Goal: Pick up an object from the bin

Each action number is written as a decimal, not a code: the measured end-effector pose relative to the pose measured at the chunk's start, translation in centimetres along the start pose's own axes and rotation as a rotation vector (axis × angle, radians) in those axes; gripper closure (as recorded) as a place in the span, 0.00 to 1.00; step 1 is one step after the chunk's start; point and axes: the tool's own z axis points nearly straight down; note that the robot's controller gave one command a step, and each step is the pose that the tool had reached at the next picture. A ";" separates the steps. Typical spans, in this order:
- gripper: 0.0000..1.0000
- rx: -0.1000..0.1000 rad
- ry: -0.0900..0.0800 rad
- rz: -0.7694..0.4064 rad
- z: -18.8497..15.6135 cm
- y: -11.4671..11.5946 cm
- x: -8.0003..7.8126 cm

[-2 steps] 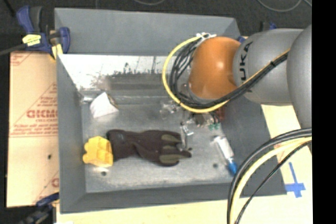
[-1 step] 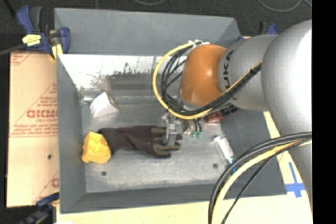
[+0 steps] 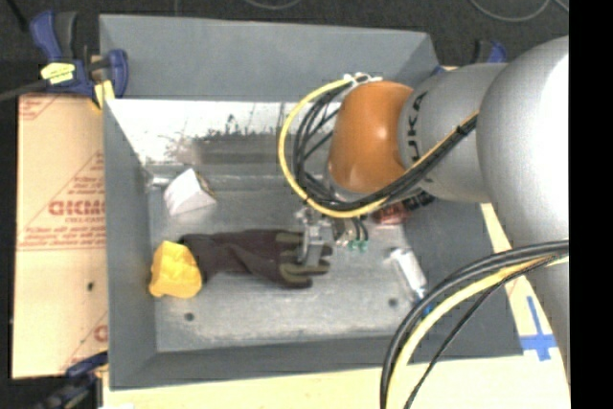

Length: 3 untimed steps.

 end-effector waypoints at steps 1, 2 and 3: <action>1.00 0.000 0.000 0.000 0.0 0.0 0.0; 1.00 0.000 -0.003 -0.006 -11.5 0.0 -1.0; 1.00 0.000 -0.003 -0.007 -11.5 0.0 -1.0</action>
Offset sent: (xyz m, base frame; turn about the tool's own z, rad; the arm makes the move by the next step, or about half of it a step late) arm 0.0089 0.0012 0.1140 -0.0023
